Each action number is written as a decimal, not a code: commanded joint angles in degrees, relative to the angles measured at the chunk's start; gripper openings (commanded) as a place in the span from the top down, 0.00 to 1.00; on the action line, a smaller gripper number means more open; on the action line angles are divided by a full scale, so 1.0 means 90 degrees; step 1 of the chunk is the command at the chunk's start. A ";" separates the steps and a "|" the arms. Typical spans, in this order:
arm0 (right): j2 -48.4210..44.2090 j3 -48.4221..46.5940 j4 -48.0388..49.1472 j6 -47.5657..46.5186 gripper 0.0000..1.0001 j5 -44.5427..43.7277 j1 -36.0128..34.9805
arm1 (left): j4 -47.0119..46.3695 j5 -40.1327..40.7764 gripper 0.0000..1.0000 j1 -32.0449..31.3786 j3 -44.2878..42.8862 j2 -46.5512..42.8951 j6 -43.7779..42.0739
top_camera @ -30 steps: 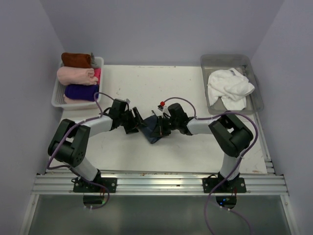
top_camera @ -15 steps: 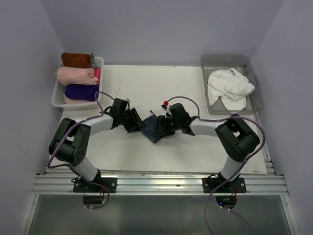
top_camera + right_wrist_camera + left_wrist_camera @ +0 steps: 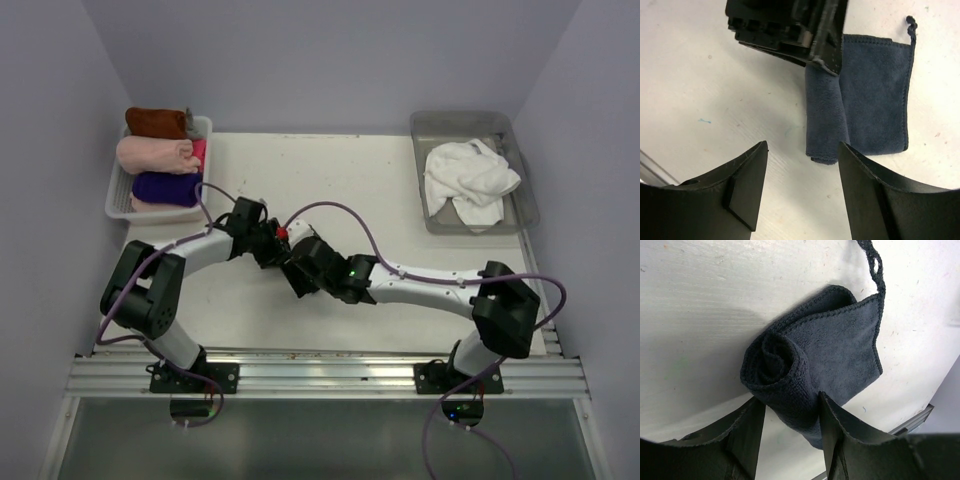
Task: Roll the towels
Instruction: Roll the towel
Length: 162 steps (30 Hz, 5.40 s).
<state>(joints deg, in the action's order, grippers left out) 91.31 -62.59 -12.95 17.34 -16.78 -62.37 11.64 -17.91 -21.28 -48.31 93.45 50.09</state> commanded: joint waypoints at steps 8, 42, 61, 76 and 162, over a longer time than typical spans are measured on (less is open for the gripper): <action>0.0918 -0.0536 -0.0085 -0.1107 0.42 -0.1408 -0.0619 | 0.0045 0.0057 0.50 -0.0116 -0.0374 0.0183 -0.0067; 0.0490 0.0753 0.1564 -0.0043 1.00 0.1834 0.0855 | 0.0016 -0.0324 0.08 0.0108 -0.0423 -0.0208 -0.0380; 0.0723 0.2012 0.3928 0.2164 1.00 0.4988 0.2476 | -0.0560 -0.0803 0.17 0.0089 0.0085 0.0281 -0.0399; -0.0271 0.1350 0.1431 0.0887 0.48 0.2971 0.2390 | -0.0512 -0.0627 0.49 -0.0019 -0.0188 0.0476 -0.0282; 0.1788 0.4054 0.9066 0.5524 1.00 0.5106 0.3180 | -0.1146 -0.0949 0.37 -0.0604 -0.0492 0.1121 0.0313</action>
<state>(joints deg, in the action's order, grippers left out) 106.72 -26.65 63.83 66.19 28.10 -33.95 3.92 -26.46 -25.87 -52.38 102.15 51.55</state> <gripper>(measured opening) 0.092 0.631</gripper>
